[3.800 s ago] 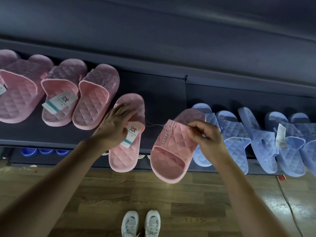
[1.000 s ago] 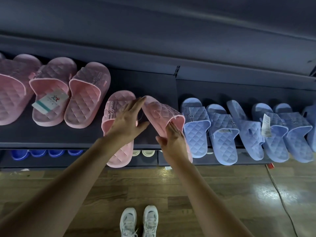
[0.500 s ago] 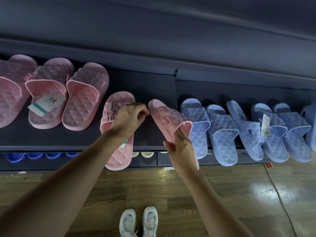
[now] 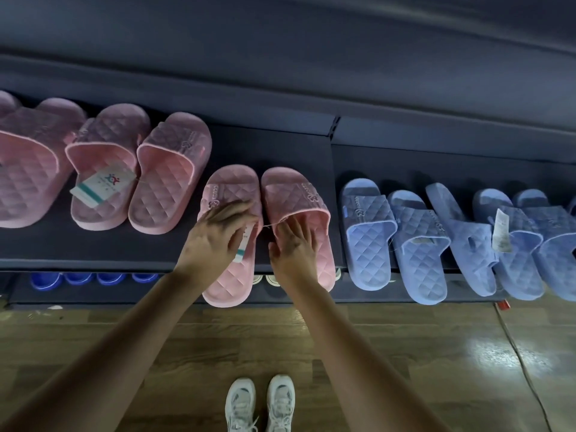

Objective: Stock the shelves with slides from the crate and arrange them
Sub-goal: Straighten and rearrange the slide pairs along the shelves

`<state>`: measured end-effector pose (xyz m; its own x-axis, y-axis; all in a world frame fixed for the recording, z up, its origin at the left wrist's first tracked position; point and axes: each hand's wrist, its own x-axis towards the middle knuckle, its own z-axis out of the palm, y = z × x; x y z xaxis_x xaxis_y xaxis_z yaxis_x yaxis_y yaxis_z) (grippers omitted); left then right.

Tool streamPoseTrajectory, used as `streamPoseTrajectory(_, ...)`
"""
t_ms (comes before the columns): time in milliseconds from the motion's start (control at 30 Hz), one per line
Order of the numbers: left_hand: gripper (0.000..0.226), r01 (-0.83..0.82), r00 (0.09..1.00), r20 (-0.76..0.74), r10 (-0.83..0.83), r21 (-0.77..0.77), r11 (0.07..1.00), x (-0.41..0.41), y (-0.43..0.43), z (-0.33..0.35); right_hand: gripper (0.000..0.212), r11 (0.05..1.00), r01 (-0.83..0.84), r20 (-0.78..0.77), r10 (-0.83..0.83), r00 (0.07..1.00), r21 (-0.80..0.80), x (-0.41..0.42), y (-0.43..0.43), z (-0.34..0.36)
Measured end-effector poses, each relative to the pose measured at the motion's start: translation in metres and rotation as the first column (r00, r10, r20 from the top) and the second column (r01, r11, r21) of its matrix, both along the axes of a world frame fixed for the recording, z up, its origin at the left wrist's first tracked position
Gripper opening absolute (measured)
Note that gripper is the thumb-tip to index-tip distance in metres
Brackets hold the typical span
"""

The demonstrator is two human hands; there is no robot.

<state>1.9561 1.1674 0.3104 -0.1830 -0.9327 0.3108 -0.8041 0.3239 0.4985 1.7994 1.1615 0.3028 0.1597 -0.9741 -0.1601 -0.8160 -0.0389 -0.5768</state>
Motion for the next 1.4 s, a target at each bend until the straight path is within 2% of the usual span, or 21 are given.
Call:
streamPoseTrajectory(100,0.032,-0.007,1.000,-0.020,0.006,-0.015,1.000,-0.001,0.004,-0.002,0.038,0.997,-0.076,0.015,0.077,0.997,-0.029,-0.012,0.003,0.007)
streamPoseTrajectory(200,0.038,-0.043,0.998,-0.038,0.042,-0.033,0.999,-0.003,0.015,-0.002,0.023,0.975,0.030,0.128,-0.002,0.992,-0.220,-0.032,0.011,0.017)
streamPoseTrajectory(267,0.046,-0.109,0.993,-0.047,0.110,0.024,0.994,-0.005,0.030,-0.002,0.022,0.949,0.063,0.111,-0.029,0.993,-0.309,-0.050,0.017,0.019)
streamPoseTrajectory(333,0.050,-0.143,0.988,-0.037,0.147,0.089,0.986,-0.011,0.049,-0.005,0.038,0.962,-0.016,0.078,0.039,0.996,-0.273,-0.061,0.022,0.013)
streamPoseTrajectory(400,0.052,-0.108,0.994,0.013,0.107,0.120,0.987,-0.016,0.063,-0.012,0.055,0.958,-0.162,0.016,0.171,0.985,-0.237,-0.065,0.027,0.000)
streamPoseTrajectory(467,0.054,-0.098,0.993,0.086,0.086,0.154,0.983,-0.015,0.065,-0.019,0.057,0.943,-0.234,-0.087,0.220,0.972,-0.234,-0.063,0.030,-0.011)
streamPoseTrajectory(667,0.054,-0.213,0.937,0.313,0.157,0.155,0.965,-0.006,0.041,-0.027,0.053,0.970,-0.095,-0.179,0.054,0.982,-0.226,-0.044,0.030,-0.012)
streamPoseTrajectory(800,0.049,-0.150,0.927,0.357,0.116,0.069,0.986,-0.014,0.033,-0.025,0.054,0.994,-0.002,-0.116,-0.011,0.993,-0.113,-0.026,0.031,-0.009)
streamPoseTrajectory(933,0.057,-0.186,0.968,0.206,0.142,0.213,0.959,-0.014,0.026,-0.028,0.057,0.986,0.007,-0.125,-0.029,0.992,-0.169,-0.010,0.037,-0.005)
streamPoseTrajectory(1033,0.056,-0.158,0.979,0.159,0.127,0.207,0.966,-0.011,0.022,-0.032,0.056,0.990,-0.033,-0.124,0.016,0.992,-0.136,-0.011,0.042,-0.007)
streamPoseTrajectory(1100,0.051,-0.145,0.986,0.106,0.127,0.190,0.971,-0.010,0.018,-0.028,0.056,0.985,-0.018,-0.105,0.000,0.994,-0.169,-0.012,0.043,-0.008)
streamPoseTrajectory(1167,0.046,-0.149,0.986,0.095,0.135,0.171,0.974,-0.009,0.016,-0.024,0.055,0.988,-0.001,-0.078,-0.011,0.997,-0.154,-0.011,0.042,-0.009)
streamPoseTrajectory(1233,0.046,-0.141,0.987,0.107,0.122,0.198,0.970,-0.007,0.015,-0.021,0.055,0.995,-0.004,-0.060,-0.002,0.998,-0.099,-0.010,0.043,-0.009)
streamPoseTrajectory(1400,0.037,-0.161,0.985,0.095,0.141,0.257,0.953,-0.012,0.005,-0.017,0.055,0.996,-0.015,-0.054,0.010,0.998,-0.088,-0.011,0.042,-0.006)
